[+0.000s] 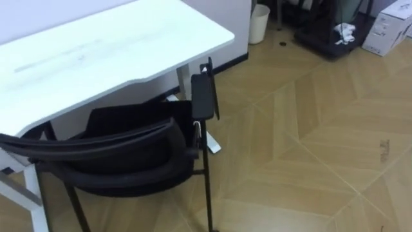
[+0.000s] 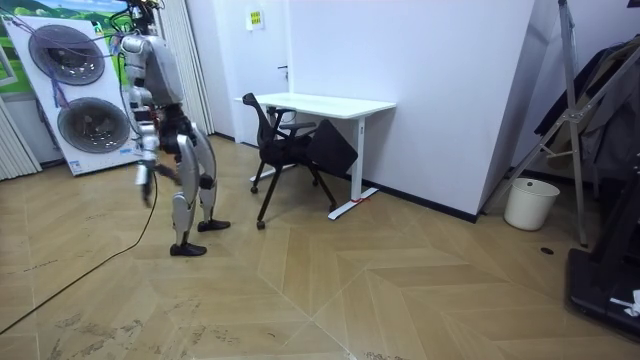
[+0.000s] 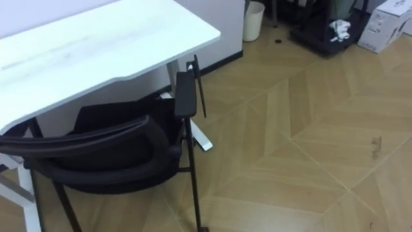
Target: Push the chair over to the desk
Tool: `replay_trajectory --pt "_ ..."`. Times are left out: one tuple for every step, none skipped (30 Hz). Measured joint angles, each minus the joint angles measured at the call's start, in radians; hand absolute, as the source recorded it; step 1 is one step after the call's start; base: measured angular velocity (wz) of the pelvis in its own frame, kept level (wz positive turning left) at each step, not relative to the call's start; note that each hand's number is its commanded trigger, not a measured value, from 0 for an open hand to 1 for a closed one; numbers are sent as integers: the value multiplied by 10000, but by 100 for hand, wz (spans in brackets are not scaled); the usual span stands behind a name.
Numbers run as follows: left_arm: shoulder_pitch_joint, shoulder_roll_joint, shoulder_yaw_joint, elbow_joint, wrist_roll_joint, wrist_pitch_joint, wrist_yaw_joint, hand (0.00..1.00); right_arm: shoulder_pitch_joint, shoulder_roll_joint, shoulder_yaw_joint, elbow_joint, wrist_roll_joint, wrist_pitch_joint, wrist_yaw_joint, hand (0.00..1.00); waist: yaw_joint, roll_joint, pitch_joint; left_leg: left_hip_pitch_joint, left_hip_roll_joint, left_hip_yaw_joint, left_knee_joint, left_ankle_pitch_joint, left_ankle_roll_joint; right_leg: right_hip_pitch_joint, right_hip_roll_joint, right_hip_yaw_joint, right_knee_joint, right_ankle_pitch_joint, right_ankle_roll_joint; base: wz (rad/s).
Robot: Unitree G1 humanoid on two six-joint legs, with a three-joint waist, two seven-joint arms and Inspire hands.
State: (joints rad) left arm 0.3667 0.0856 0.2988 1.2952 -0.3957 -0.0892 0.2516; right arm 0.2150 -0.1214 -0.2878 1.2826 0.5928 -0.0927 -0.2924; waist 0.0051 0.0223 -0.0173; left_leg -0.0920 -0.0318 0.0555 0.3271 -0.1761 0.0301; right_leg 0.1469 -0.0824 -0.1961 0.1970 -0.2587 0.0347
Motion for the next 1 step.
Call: replay_trajectory --pt "-257 34 -476 -358 344 33 -117 0 -287 2 387 -12 1 2 297 0 -4 -19 10 3 -5 -7 -7 -4 1 55 10 -1 -106 40 12 5"
